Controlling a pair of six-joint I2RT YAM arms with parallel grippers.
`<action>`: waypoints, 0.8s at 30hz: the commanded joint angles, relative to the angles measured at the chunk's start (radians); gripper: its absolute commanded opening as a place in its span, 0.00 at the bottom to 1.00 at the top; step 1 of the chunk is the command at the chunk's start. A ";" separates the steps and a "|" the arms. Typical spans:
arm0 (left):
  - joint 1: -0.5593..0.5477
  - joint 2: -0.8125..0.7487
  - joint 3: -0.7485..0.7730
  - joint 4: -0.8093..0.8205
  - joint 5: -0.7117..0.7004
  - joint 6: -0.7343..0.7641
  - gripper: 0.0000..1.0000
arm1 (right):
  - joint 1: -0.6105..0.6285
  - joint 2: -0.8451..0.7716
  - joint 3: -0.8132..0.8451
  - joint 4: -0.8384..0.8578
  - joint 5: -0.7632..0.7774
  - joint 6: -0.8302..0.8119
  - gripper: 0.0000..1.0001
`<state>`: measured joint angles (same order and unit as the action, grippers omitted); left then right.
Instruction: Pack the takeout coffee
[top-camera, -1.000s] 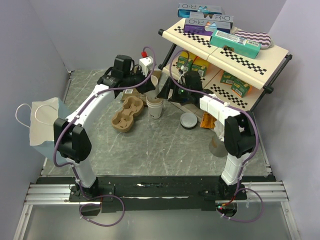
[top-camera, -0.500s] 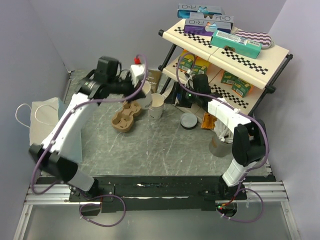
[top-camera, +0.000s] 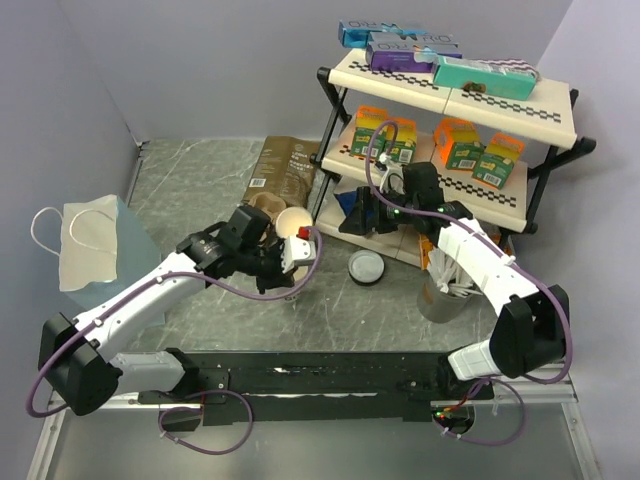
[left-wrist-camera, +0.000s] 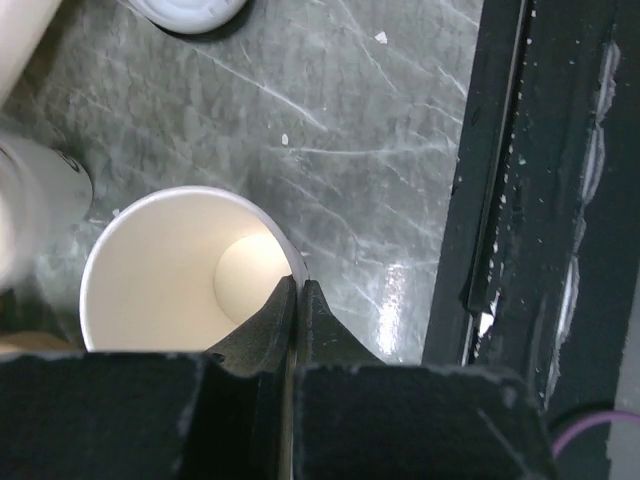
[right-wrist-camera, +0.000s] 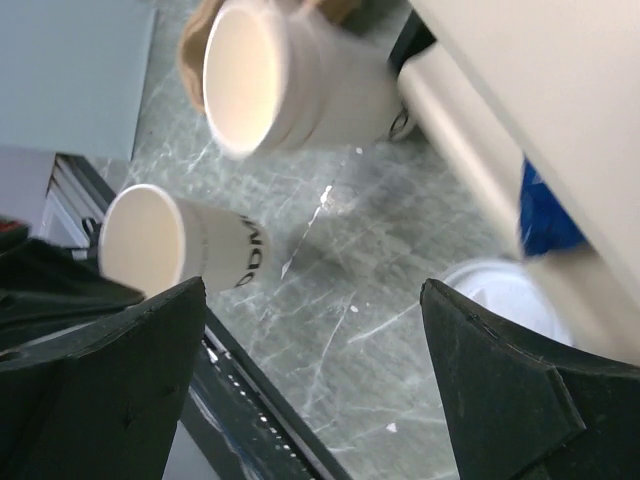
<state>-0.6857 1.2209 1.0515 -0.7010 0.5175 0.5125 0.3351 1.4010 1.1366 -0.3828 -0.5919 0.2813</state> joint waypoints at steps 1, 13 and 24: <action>-0.009 -0.031 -0.018 0.187 -0.028 -0.043 0.01 | 0.009 -0.057 0.043 0.222 -0.063 -0.152 0.93; -0.021 -0.032 -0.139 0.272 0.022 -0.042 0.01 | 0.010 -0.074 -0.049 0.254 -0.031 -0.157 0.93; -0.046 0.019 -0.126 0.210 0.036 -0.009 0.01 | 0.010 -0.120 -0.120 0.265 -0.009 -0.163 0.93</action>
<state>-0.7223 1.2396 0.9108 -0.5282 0.5442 0.4862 0.3405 1.3537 1.0183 -0.2241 -0.6029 0.1608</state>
